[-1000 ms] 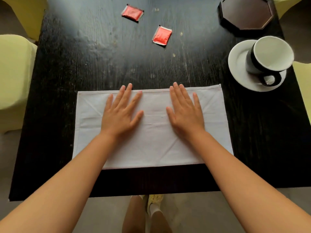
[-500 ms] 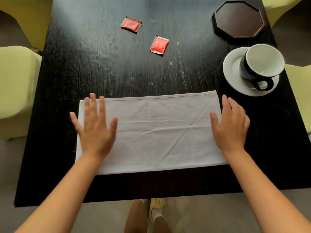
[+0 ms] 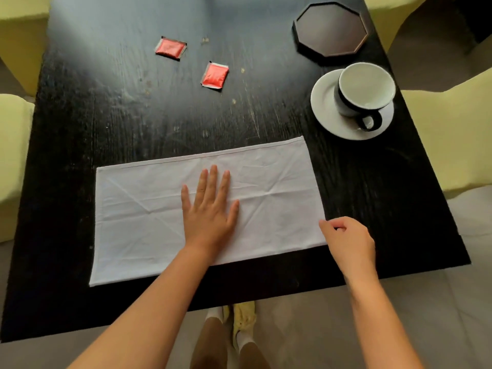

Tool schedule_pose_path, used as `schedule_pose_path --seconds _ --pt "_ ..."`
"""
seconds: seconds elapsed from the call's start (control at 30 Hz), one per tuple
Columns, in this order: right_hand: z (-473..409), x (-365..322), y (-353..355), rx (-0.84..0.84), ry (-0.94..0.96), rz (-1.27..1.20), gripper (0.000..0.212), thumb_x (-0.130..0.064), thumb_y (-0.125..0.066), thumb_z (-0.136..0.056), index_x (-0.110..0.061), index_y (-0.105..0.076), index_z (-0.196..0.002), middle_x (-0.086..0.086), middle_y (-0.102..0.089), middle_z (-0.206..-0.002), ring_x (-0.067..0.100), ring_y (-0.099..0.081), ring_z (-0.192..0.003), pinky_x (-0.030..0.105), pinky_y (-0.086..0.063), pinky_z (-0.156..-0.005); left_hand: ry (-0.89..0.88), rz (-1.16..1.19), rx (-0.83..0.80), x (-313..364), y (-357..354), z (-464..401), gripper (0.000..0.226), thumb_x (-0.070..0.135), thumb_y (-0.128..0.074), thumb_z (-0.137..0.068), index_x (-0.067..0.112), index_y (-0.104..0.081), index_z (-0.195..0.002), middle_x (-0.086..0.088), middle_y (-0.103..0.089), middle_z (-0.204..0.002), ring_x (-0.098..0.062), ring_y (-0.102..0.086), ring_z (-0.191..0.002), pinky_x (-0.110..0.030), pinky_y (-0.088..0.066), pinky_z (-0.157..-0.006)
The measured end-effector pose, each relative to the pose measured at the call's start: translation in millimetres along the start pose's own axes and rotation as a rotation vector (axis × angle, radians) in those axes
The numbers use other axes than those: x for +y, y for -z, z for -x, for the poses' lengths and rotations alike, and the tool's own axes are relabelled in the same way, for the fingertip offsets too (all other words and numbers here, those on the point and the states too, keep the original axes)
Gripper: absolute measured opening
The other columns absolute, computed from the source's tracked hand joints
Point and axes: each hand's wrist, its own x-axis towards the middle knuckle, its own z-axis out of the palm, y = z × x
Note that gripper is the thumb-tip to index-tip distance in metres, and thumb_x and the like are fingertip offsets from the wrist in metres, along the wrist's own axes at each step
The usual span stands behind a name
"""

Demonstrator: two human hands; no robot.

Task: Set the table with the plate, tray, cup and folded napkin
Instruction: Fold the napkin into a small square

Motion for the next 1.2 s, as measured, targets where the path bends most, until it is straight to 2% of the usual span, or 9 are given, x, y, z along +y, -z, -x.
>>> schedule_pose_path --seconds 0.27,0.37,0.43,0.6,0.67,0.73,0.8,0.93,1.2 --pt "21 -10 2 0.024 0.042 -0.300 0.011 -0.015 -0.061 -0.084 -0.022 -0.056 -0.092 -0.011 -0.059 -0.078 0.001 -0.055 -0.069 0.008 -0.040 -0.047 0.074 0.043 -0.051 9 -2 -2 0.060 0.043 -0.030 -0.096 0.029 -0.003 -0.148 0.003 0.007 -0.159 -0.010 0.012 -0.144 -0.049 0.009 -0.114" --pt "34 -24 2 0.039 0.110 -0.380 0.020 -0.015 -0.061 -0.085 -0.024 -0.061 -0.103 -0.016 -0.060 -0.077 -0.003 -0.059 -0.068 -0.001 -0.041 -0.053 0.045 0.036 -0.035 6 -1 0 0.059 0.045 -0.023 -0.095 0.029 -0.005 -0.148 0.005 0.009 -0.157 -0.006 0.015 -0.140 -0.049 0.007 -0.114" --pt "43 -33 3 0.038 0.154 -0.441 0.014 -0.013 -0.062 -0.085 -0.023 -0.066 -0.095 -0.020 -0.061 -0.075 -0.010 -0.059 -0.074 -0.001 -0.042 -0.057 0.008 0.013 -0.039 4 1 3 0.064 0.051 -0.011 -0.088 0.028 -0.006 -0.148 0.006 0.008 -0.155 -0.006 0.015 -0.139 -0.048 0.006 -0.114" --pt "59 -55 3 0.041 0.289 -0.475 0.019 -0.013 -0.064 -0.083 -0.032 -0.061 -0.082 -0.015 -0.063 -0.078 -0.006 -0.058 -0.080 0.003 -0.045 -0.063 0.086 0.338 0.070 22 22 -3 0.052 0.040 -0.032 -0.096 0.017 -0.033 -0.143 -0.005 -0.022 -0.156 -0.018 -0.011 -0.145 -0.047 -0.004 -0.115" --pt "66 -64 -1 0.024 0.340 -0.456 0.013 -0.015 -0.065 -0.083 -0.027 -0.064 -0.084 -0.012 -0.063 -0.081 -0.004 -0.057 -0.082 0.003 -0.045 -0.064 0.093 0.585 0.129 38 44 -17 0.051 0.041 -0.035 -0.091 0.009 -0.056 -0.124 -0.013 -0.053 -0.136 -0.024 -0.044 -0.129 -0.037 -0.028 -0.107" --pt "74 -73 -8 0.004 0.395 -0.423 0.007 -0.016 -0.066 -0.084 -0.023 -0.066 -0.087 -0.010 -0.063 -0.083 -0.002 -0.058 -0.082 0.003 -0.045 -0.066 0.152 0.831 0.011 51 73 -38 0.047 0.046 -0.040 -0.089 0.009 -0.067 -0.100 -0.012 -0.069 -0.101 -0.022 -0.064 -0.093 -0.034 -0.047 -0.079" --pt "83 -83 -17 -0.015 0.445 -0.382 0.008 -0.018 -0.067 -0.084 -0.021 -0.068 -0.091 -0.009 -0.063 -0.086 0.000 -0.059 -0.079 0.004 -0.047 -0.068 0.242 0.977 -0.177 52 95 -59 0.032 0.046 -0.052 -0.088 0.018 -0.067 -0.087 -0.002 -0.069 -0.083 -0.010 -0.065 -0.072 -0.022 -0.047 -0.059" --pt "103 -103 -41 -0.045 0.505 -0.313 0.017 -0.020 -0.067 -0.083 -0.020 -0.069 -0.100 -0.009 -0.064 -0.093 0.000 -0.058 -0.080 -0.001 -0.044 -0.070 0.191 0.896 -0.180 21 115 -79 0.005 0.023 -0.068 -0.081 0.018 -0.068 -0.079 0.006 -0.064 -0.070 -0.005 -0.057 -0.063 -0.014 -0.043 -0.051" --pt "142 -137 -92 -0.202 0.584 -0.262 0.020 -0.017 -0.065 -0.084 -0.024 -0.065 -0.103 -0.017 -0.054 -0.090 -0.003 -0.055 -0.077 -0.002 -0.043 -0.072 0.282 0.795 -0.105 -86 124 -61 0.015 0.013 -0.064 -0.081 0.022 -0.071 -0.071 0.007 -0.067 -0.065 0.006 -0.059 -0.049 -0.006 -0.043 -0.044"
